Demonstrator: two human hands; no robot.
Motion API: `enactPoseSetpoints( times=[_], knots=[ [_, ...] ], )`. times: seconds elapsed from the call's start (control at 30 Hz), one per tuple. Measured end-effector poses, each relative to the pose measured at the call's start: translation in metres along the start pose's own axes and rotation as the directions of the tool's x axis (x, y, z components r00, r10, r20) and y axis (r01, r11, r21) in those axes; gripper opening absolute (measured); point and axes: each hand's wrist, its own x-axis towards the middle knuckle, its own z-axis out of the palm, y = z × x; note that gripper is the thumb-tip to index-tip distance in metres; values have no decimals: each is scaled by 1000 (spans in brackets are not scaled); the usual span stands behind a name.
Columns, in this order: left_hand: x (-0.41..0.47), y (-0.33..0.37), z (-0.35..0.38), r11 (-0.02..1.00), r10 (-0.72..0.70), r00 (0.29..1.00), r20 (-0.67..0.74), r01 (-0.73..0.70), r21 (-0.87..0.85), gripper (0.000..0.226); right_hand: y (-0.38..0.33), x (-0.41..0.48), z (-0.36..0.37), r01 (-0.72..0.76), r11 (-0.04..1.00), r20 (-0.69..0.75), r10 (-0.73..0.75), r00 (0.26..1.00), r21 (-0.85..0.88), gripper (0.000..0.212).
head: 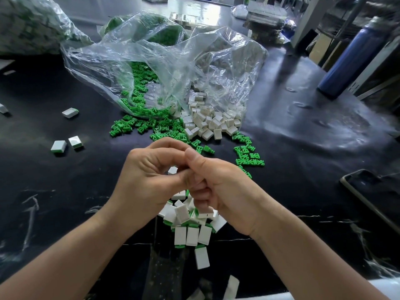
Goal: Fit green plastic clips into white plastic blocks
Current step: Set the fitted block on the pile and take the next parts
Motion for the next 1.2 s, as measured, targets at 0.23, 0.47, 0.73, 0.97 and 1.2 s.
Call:
enactPoseSetpoints(
  times=[0.23, 0.47, 0.73, 0.97, 1.2],
  knots=[
    [1, 6, 6, 982, -119, 993, -24, 114, -152, 23, -4, 4, -9, -28, 998, 145, 20, 989, 59, 44],
    [3, 7, 0, 963, -217, 976, 35, 220, -157, 14, -8, 3, -17, -43, 994, 148, 27, 989, 105, 49],
    [3, 10, 1, 964, -217, 976, 2, 214, -155, 19, -6, 3, -17, -3, 999, 107, 6, 994, -32, 56],
    [3, 13, 0, 950, -231, 972, 43, 235, -204, 19, -7, 2, -16, 83, 993, 109, -74, 991, -79, 33],
    [3, 13, -2, 944, -218, 968, 123, 241, -227, 20, -5, 1, -13, 116, 942, 12, -118, 993, -316, 42]
  ],
)
